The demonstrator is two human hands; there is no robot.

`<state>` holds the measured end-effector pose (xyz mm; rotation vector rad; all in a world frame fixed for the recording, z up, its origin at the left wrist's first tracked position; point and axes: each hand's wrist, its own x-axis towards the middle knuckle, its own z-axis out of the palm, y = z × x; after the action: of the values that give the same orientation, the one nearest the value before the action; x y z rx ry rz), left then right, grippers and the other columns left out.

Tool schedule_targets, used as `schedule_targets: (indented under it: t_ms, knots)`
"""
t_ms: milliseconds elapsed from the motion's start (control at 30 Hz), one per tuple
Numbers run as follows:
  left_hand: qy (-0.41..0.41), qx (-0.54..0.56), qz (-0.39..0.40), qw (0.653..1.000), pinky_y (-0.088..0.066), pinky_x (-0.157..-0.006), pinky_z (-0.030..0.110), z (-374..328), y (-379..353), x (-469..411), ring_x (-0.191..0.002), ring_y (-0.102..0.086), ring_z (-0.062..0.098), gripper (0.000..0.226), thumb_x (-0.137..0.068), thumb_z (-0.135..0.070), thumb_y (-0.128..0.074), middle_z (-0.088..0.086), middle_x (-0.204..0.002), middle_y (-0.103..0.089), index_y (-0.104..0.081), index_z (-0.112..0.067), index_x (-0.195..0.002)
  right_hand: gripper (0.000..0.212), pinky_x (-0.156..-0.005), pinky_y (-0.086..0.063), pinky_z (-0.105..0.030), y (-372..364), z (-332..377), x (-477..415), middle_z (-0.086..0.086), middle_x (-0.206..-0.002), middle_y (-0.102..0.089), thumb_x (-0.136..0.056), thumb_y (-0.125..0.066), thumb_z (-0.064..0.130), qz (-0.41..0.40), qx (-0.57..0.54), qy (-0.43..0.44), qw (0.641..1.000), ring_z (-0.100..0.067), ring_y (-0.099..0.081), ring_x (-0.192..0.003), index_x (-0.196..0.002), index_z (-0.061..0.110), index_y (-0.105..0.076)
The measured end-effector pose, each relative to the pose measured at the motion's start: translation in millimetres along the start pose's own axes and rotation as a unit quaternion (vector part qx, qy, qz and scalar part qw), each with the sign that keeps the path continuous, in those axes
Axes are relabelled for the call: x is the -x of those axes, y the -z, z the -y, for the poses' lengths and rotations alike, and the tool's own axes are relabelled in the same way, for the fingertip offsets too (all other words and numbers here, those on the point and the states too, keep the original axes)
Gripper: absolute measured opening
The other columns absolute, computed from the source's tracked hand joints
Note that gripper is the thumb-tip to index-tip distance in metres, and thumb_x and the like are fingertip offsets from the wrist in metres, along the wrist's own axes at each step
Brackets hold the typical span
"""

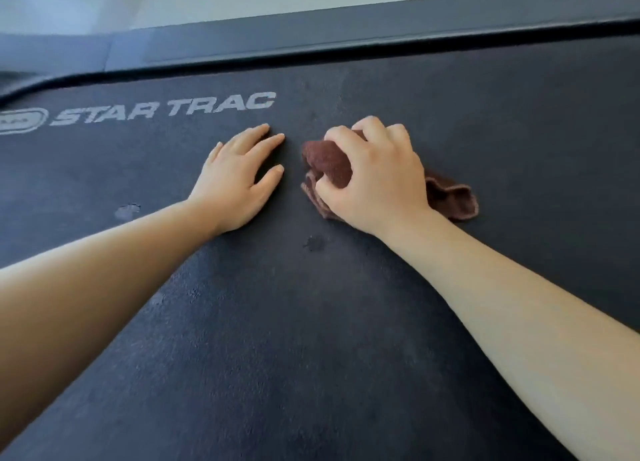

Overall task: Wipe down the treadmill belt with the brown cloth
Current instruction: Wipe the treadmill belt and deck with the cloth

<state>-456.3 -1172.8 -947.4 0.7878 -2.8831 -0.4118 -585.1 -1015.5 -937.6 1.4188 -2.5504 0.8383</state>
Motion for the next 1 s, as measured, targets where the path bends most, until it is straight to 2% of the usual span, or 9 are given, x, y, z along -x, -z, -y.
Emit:
schedule_targets:
  t_ms: [167,233,300,433,567,667,767,1000]
  knots:
    - [0.056,-0.025,0.012,0.998,-0.014,-0.116,0.047,9.7,12.0,64.0,-0.143,-0.016,0.018,0.052,-0.096,-0.038,-0.038,-0.002,-0.156,-0.021,-0.029,-0.026,-0.146,0.051,-0.083,-0.042,-0.045,-19.1,6.4,-58.2,-0.009,-0.127,-0.046,-0.081,-0.056,0.052,0.044,0.045,-0.045,0.997,-0.036,-0.040,-0.115,-0.125,0.027,-0.050]
    - [0.058,-0.014,0.007,0.998,-0.014,-0.117,0.045,14.3,14.7,74.4,-0.143,-0.017,0.019,0.051,-0.097,-0.036,-0.040,-0.001,-0.155,-0.022,-0.030,-0.025,-0.146,0.050,-0.082,-0.041,-0.044,-18.7,11.5,-53.3,-0.009,-0.127,-0.046,-0.080,-0.056,0.053,0.049,0.048,-0.051,0.996,-0.036,-0.040,-0.114,-0.123,0.027,-0.050]
    - [0.044,-0.016,0.005,0.999,-0.014,-0.117,0.042,17.9,16.1,75.4,-0.142,-0.019,0.019,0.052,-0.097,-0.041,-0.038,0.000,-0.155,-0.024,-0.032,-0.023,-0.145,0.047,-0.076,-0.041,-0.042,-17.1,18.9,-27.5,-0.007,-0.119,-0.050,-0.077,-0.058,0.052,0.029,0.042,-0.019,0.999,-0.035,-0.043,-0.107,-0.117,0.027,-0.054]
    - [0.001,-0.029,0.015,0.999,-0.016,-0.116,0.043,29.9,19.2,55.4,-0.142,-0.021,0.021,0.063,-0.087,-0.051,-0.030,0.001,-0.154,-0.025,-0.032,-0.026,-0.145,0.045,-0.069,-0.042,-0.040,-17.8,34.5,10.8,-0.004,-0.111,-0.054,-0.071,-0.061,0.049,0.010,0.019,0.048,0.999,-0.033,-0.046,-0.096,-0.111,0.028,-0.060]
    - [-0.030,-0.038,0.032,0.998,-0.014,-0.116,0.048,49.0,18.9,19.0,-0.143,-0.018,0.021,0.067,-0.085,-0.060,-0.024,0.000,-0.155,-0.022,-0.028,-0.032,-0.146,0.043,-0.069,-0.043,-0.039,-23.6,31.7,-7.5,-0.001,-0.110,-0.054,-0.073,-0.060,0.048,0.000,0.024,0.018,1.000,-0.032,-0.045,-0.097,-0.112,0.029,-0.060]
    - [0.016,-0.050,0.031,0.998,-0.005,-0.117,0.047,66.8,20.5,-20.5,-0.144,-0.011,0.019,0.057,-0.094,-0.053,-0.029,-0.002,-0.157,-0.016,-0.021,-0.033,-0.148,0.043,-0.069,-0.041,-0.038,-35.2,28.7,-37.7,-0.002,-0.112,-0.053,-0.075,-0.059,0.048,-0.011,0.037,-0.019,0.999,-0.031,-0.044,-0.099,-0.113,0.029,-0.059]
    - [0.067,-0.053,0.006,0.996,-0.003,-0.117,0.045,81.8,20.1,-45.8,-0.145,-0.008,0.016,0.054,-0.096,-0.047,-0.030,-0.004,-0.157,-0.015,-0.019,-0.035,-0.147,0.044,-0.071,-0.042,-0.039,-49.3,23.5,-78.8,-0.004,-0.114,-0.052,-0.076,-0.058,0.049,-0.016,0.051,-0.046,0.998,-0.032,-0.044,-0.102,-0.115,0.029,-0.056]
    - [0.048,-0.039,-0.019,0.998,-0.005,-0.117,0.044,89.7,15.3,-49.6,-0.144,-0.010,0.013,0.062,-0.086,-0.056,-0.025,-0.007,-0.156,-0.018,-0.024,-0.038,-0.145,0.048,-0.084,-0.045,-0.044,-74.4,12.4,-169.6,-0.007,-0.122,-0.050,-0.079,-0.054,0.051,-0.006,0.081,-0.083,0.993,-0.034,-0.043,-0.111,-0.122,0.029,-0.052]
